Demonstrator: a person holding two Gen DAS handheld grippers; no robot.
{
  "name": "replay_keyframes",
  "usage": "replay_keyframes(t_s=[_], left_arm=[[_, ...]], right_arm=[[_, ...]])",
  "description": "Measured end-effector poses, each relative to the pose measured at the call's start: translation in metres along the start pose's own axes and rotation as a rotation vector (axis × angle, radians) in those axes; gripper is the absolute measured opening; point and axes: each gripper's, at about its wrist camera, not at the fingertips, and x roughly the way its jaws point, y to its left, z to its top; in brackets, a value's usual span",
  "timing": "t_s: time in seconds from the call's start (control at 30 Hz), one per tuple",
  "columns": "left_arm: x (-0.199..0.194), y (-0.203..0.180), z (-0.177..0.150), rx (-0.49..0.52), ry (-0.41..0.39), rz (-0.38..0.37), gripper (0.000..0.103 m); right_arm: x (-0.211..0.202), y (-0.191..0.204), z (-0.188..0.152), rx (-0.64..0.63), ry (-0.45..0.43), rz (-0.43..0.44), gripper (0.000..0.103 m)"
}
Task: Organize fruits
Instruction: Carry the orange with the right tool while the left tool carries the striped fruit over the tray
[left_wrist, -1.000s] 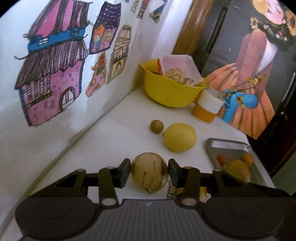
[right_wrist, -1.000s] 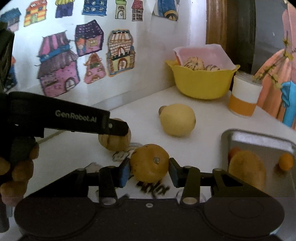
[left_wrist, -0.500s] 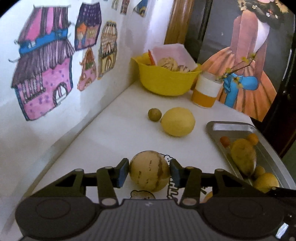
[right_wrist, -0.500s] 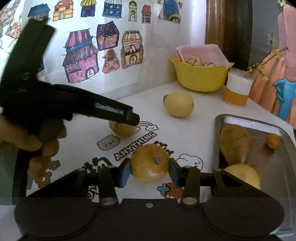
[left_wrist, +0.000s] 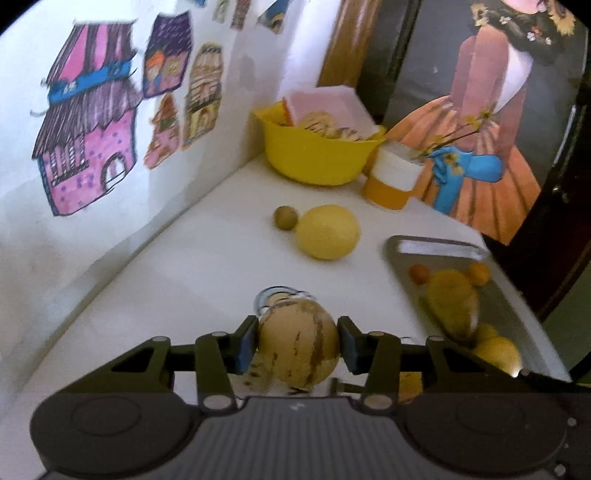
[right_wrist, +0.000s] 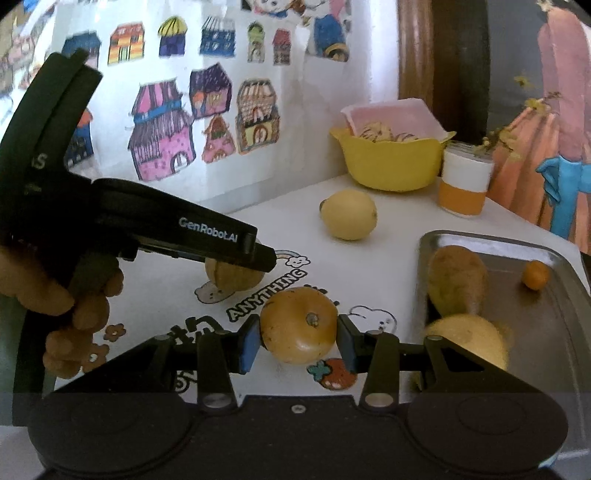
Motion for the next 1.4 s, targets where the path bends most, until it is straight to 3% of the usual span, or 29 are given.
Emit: replay_keyframes(t_s=[0.27, 0.43, 0.63, 0.87, 1.4], left_arm=[[-0.025, -0.043, -0.005, 0.005, -0.057, -0.104, 0.050], [-0.030, -0.078, -0.010, 0.020, -0.048, -0.192, 0.050], [-0.029, -0.107, -0.024, 0.019, -0.029, -0.243, 0.050], [-0.030, -0.128, -0.042, 0.040, -0.005, -0.250, 0.050], [-0.020, -0.144, -0.070, 0.079, 0.056, -0.205, 0.050]], right_arm=[[-0.068, -0.022, -0.012, 0.078, -0.065, -0.054, 0.046], [-0.102, -0.050, -0.018, 0.111, -0.061, -0.126, 0.046], [-0.119, -0.082, -0.033, 0.114, -0.056, -0.200, 0.046], [-0.116, -0.110, -0.050, 0.127, -0.063, -0.263, 0.045], [-0.095, -0.127, -0.070, 0.155, -0.030, -0.233, 0.046]])
